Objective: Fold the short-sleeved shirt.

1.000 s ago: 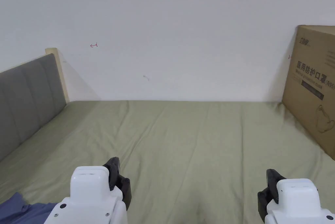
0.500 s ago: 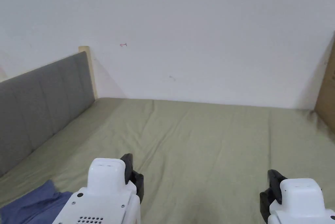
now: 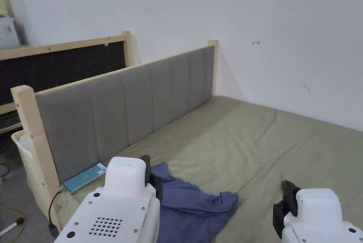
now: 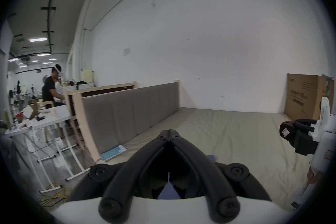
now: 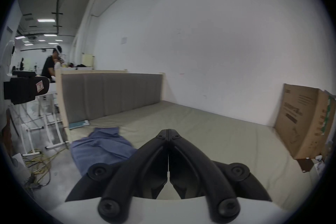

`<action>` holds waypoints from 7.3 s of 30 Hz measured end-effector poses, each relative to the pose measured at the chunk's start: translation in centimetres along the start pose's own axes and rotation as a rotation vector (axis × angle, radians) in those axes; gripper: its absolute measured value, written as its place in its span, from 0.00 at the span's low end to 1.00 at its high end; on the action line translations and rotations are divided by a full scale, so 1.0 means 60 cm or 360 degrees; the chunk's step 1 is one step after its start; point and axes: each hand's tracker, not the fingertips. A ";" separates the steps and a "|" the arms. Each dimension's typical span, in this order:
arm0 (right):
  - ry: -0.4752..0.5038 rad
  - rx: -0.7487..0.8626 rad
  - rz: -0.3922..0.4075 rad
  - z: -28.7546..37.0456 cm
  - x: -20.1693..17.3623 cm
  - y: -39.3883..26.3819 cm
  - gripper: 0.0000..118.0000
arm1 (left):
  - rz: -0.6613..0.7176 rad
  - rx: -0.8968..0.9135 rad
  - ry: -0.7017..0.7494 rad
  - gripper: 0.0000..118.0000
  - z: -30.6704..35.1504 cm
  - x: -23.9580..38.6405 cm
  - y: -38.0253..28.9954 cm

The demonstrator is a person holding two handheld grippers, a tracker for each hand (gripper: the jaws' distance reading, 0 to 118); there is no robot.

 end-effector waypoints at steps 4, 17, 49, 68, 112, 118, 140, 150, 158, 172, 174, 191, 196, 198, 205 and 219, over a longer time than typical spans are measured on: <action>0.0090 0.0005 0.0058 -0.013 -0.045 0.001 0.00 | 0.0027 -0.0012 0.0070 0.00 0.011 -0.037 -0.002; 0.0092 -0.0157 0.0059 -0.036 -0.042 -0.037 0.00 | 0.0228 -0.0745 -0.0187 0.00 -0.222 -0.024 -0.104; 0.0007 -0.0604 -0.0043 -0.092 0.042 -0.120 0.00 | 0.0048 -0.1668 -0.0116 0.02 -0.496 0.055 -0.323; -0.0274 -0.0512 -0.0191 -0.012 0.140 -0.090 0.00 | 0.0538 -0.1246 -0.0726 0.02 -0.446 0.084 -0.037; -0.1119 -0.0702 -0.0446 0.258 0.388 -0.177 0.00 | -0.0245 -0.1285 -0.1682 0.19 -0.107 0.693 -0.146; -0.1022 -0.0712 -0.0444 0.232 0.366 -0.176 0.00 | -0.0245 -0.1382 -0.1424 0.00 -0.114 0.647 -0.184; -0.0998 -0.0908 -0.0525 0.165 0.413 -0.239 0.00 | -0.0420 -0.1668 -0.0877 0.72 -0.541 0.758 -0.337; -0.0942 -0.0929 -0.0642 0.151 0.445 -0.250 0.00 | -0.0480 -0.1532 -0.0882 0.02 -0.512 0.746 -0.282; -0.0637 -0.0858 -0.0751 0.054 0.642 -0.188 0.30 | -0.0338 -0.1325 -0.1007 0.02 -0.484 0.688 -0.173; -0.0548 -0.1762 -0.0874 -0.184 0.805 -0.358 0.58 | -0.0312 -0.1297 -0.1031 0.02 -0.470 0.640 -0.163; -0.0558 -0.1771 -0.0670 -0.180 0.789 -0.340 0.44 | -0.0312 -0.1289 -0.1045 0.02 -0.471 0.642 -0.160; -0.0801 -0.1077 -0.0943 -0.041 0.845 -0.008 0.03 | -0.0227 -0.0984 -0.0893 0.02 -0.482 0.561 0.052; -0.0861 -0.0819 -0.0837 0.022 0.857 0.158 0.03 | -0.0098 -0.0788 -0.0804 0.02 -0.495 0.547 0.189; -0.0845 -0.0712 -0.0889 0.035 0.864 0.219 0.03 | -0.0105 -0.0716 -0.0808 0.02 -0.498 0.555 0.249; -0.0912 -0.0530 -0.0867 -0.004 0.916 0.375 0.03 | -0.0147 -0.0483 -0.0723 0.02 -0.549 0.601 0.431; -0.0955 -0.0112 -0.0980 -0.081 0.928 0.606 0.03 | 0.0021 -0.0117 -0.0518 0.02 -0.676 0.631 0.662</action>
